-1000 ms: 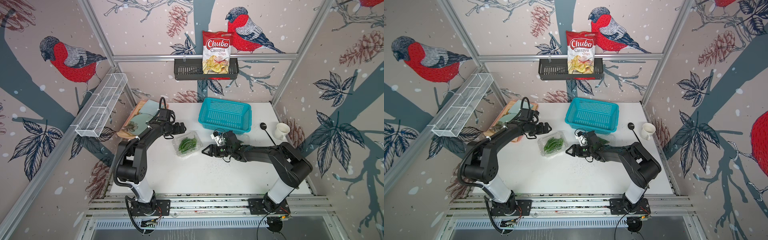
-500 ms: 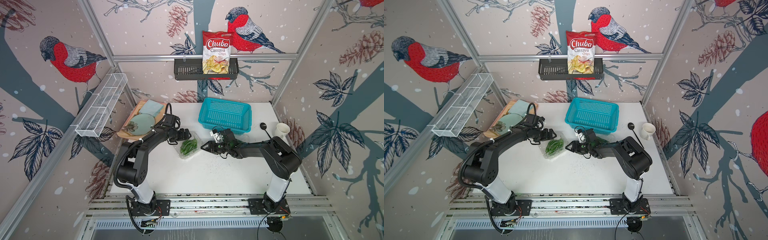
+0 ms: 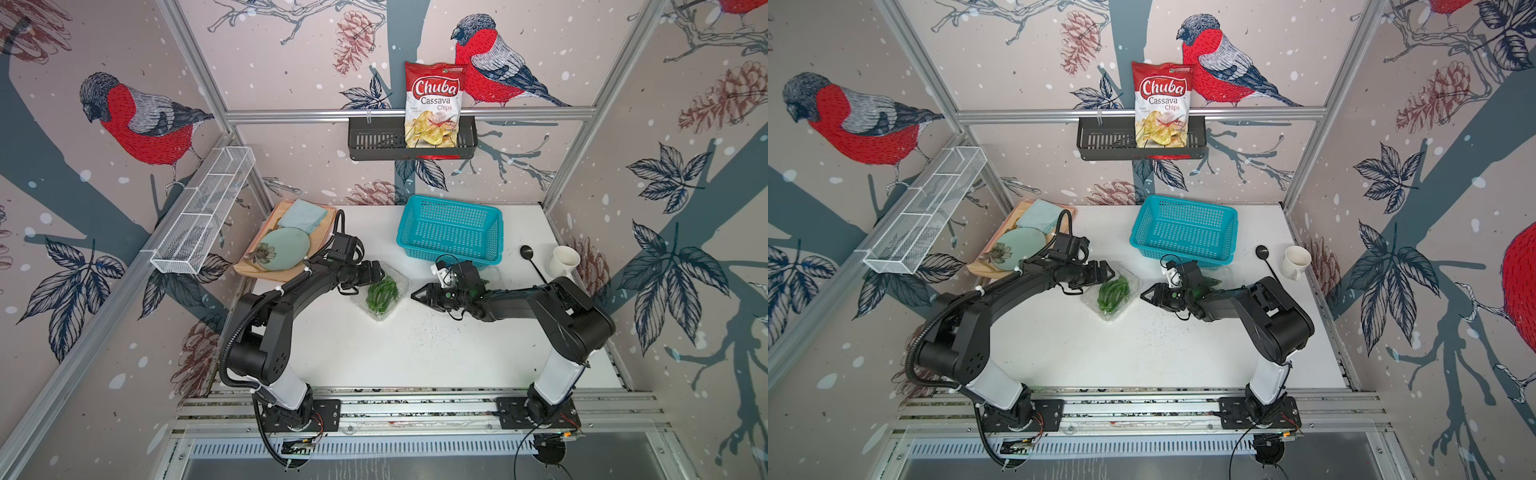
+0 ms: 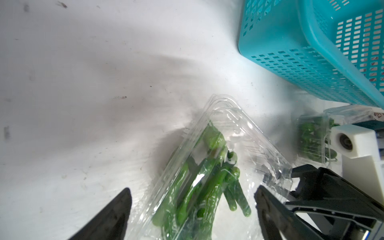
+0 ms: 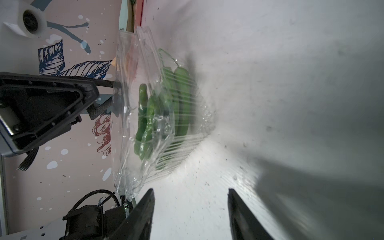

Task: Take small green peppers out of containers
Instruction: Move the packing box to the center of the board.

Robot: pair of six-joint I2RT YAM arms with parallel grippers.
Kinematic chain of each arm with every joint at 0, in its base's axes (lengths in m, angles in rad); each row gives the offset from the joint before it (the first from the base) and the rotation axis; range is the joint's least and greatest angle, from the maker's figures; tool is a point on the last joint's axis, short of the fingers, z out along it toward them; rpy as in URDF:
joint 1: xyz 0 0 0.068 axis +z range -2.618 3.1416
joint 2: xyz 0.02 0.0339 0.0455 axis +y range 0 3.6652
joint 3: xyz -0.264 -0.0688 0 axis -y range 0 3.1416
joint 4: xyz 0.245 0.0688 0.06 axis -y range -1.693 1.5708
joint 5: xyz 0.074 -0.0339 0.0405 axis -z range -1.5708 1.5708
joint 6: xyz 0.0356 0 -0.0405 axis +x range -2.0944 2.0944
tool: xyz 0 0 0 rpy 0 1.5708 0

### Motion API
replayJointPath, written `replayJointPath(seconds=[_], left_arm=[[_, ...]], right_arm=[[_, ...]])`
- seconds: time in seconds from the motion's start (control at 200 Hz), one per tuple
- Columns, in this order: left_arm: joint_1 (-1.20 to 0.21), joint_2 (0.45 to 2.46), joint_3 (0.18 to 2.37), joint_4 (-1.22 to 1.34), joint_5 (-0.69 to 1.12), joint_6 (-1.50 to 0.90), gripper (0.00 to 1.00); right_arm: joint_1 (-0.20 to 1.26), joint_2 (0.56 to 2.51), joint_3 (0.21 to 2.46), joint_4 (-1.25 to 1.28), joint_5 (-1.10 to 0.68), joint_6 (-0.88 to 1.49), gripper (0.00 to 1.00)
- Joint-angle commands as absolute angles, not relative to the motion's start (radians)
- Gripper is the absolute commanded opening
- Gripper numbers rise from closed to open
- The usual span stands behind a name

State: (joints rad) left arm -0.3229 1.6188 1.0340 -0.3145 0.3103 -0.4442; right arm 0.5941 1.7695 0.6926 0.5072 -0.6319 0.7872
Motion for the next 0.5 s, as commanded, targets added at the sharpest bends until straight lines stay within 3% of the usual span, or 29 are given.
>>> replayJointPath(seconds=[0.0,0.495], left_arm=[[-0.327,1.613,1.035,-0.296,0.285,-0.457,0.9],[-0.365,1.633,1.05,-0.28,0.313,-0.48,0.87]], right_arm=[[0.598,1.766,0.69,0.557,-0.645,0.804,0.56],[0.632,1.873,0.764,0.601,-0.647,0.851,0.46]])
